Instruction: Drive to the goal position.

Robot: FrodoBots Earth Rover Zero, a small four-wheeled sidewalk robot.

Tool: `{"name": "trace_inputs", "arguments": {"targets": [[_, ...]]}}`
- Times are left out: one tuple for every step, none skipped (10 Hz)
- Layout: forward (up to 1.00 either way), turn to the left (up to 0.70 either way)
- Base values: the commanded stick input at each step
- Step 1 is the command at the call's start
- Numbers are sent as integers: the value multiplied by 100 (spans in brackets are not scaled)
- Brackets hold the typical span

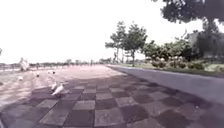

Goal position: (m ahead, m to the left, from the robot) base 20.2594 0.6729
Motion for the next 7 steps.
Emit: {"name": "trace_inputs", "arguments": {"targets": [[85, 0], [85, 0], [85, 0], [85, 0], [85, 0], [85, 0], [85, 0]]}}
